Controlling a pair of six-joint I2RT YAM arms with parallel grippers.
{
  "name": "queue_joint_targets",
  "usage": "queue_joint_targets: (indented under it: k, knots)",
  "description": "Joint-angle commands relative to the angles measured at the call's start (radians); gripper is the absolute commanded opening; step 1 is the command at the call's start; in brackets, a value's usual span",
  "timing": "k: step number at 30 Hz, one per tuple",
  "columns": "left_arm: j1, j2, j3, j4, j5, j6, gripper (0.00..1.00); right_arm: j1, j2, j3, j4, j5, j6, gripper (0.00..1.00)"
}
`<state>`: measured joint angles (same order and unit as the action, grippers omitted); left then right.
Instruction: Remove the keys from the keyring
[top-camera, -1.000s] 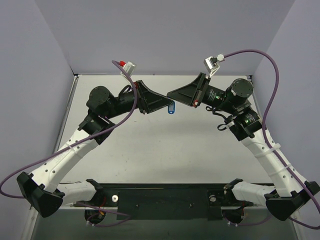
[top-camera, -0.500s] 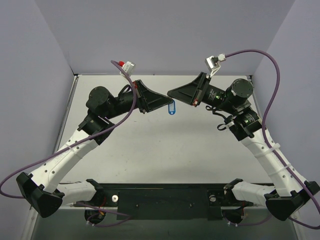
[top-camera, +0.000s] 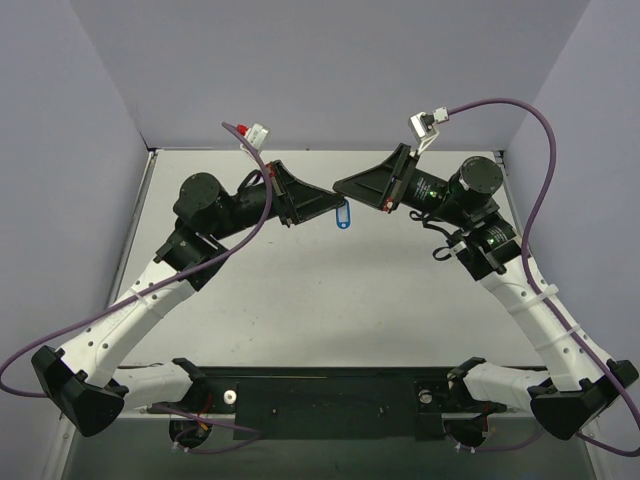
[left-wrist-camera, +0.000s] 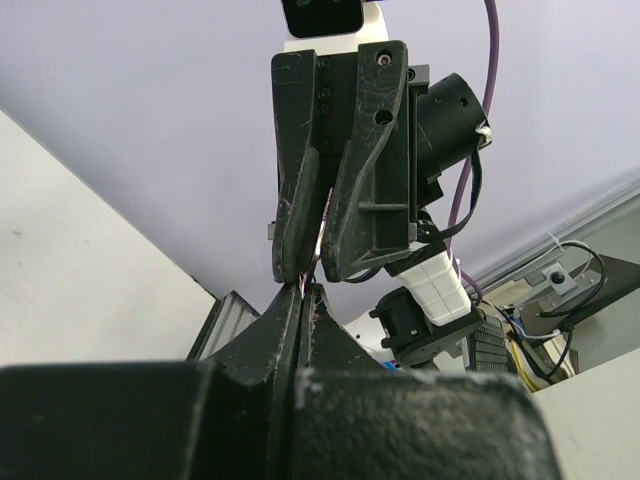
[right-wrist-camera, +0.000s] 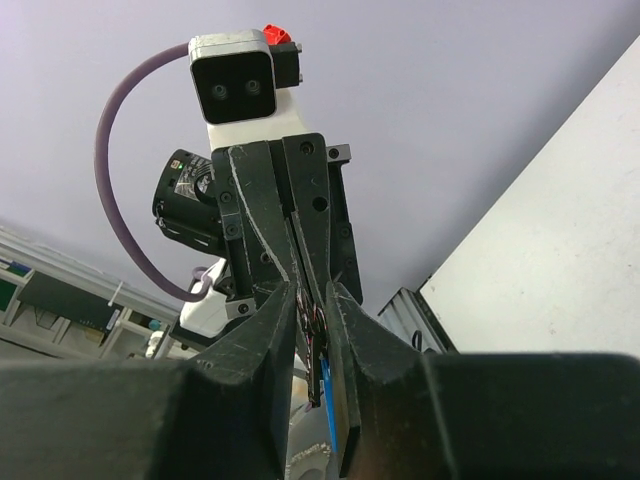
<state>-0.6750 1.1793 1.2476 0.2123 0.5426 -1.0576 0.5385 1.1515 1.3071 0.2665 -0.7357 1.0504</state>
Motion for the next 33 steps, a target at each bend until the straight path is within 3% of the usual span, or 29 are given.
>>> queue_joint_targets:
  k: [1,6,16,23,29,33]
  knots:
    - [0.006,-0.024,0.026,0.018,-0.07,0.028,0.0,0.018,-0.003,0.027,0.025,-0.042,0.002,0.16]
    - [0.009,-0.03,0.024,0.01,-0.075,0.033,0.0,0.02,-0.003,0.034,0.016,-0.041,-0.001,0.25]
    - [0.018,-0.043,0.033,-0.022,-0.078,0.053,0.0,0.011,-0.007,0.032,-0.007,-0.034,-0.016,0.27]
    - [0.022,-0.047,0.033,-0.028,-0.073,0.054,0.0,0.011,-0.007,0.029,-0.01,-0.033,-0.018,0.19]
    - [0.022,-0.049,0.032,-0.028,-0.07,0.053,0.0,0.011,-0.006,0.023,-0.01,-0.028,-0.018,0.04]
    - [0.022,-0.043,0.039,-0.031,-0.069,0.054,0.0,0.012,-0.01,0.015,-0.023,-0.027,-0.026,0.0]
